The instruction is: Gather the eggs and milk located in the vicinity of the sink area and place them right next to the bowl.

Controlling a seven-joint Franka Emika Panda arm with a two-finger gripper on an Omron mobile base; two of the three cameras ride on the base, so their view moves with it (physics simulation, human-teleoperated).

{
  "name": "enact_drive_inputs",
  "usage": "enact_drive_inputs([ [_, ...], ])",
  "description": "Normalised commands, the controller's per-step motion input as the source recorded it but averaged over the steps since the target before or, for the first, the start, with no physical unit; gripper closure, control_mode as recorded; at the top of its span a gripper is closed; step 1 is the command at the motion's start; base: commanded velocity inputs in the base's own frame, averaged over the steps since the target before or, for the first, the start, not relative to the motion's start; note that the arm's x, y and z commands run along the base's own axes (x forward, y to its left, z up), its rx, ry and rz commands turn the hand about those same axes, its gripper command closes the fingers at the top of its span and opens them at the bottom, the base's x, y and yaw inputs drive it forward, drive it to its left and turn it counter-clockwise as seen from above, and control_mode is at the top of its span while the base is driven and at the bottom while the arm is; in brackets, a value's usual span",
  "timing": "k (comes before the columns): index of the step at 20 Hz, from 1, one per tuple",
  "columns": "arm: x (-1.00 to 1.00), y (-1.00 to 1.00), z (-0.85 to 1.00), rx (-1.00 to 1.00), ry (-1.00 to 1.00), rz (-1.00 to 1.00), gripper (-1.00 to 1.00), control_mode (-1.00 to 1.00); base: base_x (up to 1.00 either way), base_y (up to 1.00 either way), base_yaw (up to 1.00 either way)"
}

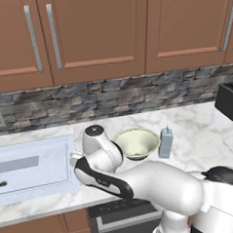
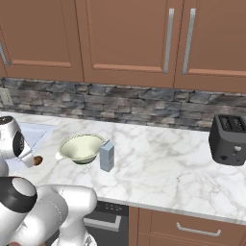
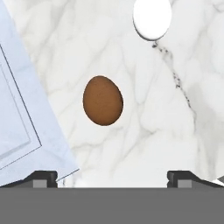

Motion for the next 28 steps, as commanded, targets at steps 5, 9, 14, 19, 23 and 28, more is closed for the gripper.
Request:
enact_drive_inputs([
  [5,0.03,-0.15,-0.28,-0.11,0.00,0.00,-1.00,-1.00,0.00,0.00,0.00],
  [9,0.06,-0.23,-0.12,-0.05,0.00,0.00,-1.00,-1.00,0.00,0.00,0.00],
  [14,0.12,-0.17,-0.01,0.00,0.00,0.00,-1.00,-1.00,0.00,0.00,0.00],
  [19,0.12,-0.01,0.00,0.00,0.00,0.00,-1.00,-1.00,0.00,0.00,0.00],
  [23,0.06,0.00,-0.09,0.00,0.00,0.00,-1.00,-1.00,0.00,0.00,0.00],
  [28,0.09,0.00,-0.11,0.00,0.00,0.00,-1.00,-1.00,0.00,0.00,0.00],
])
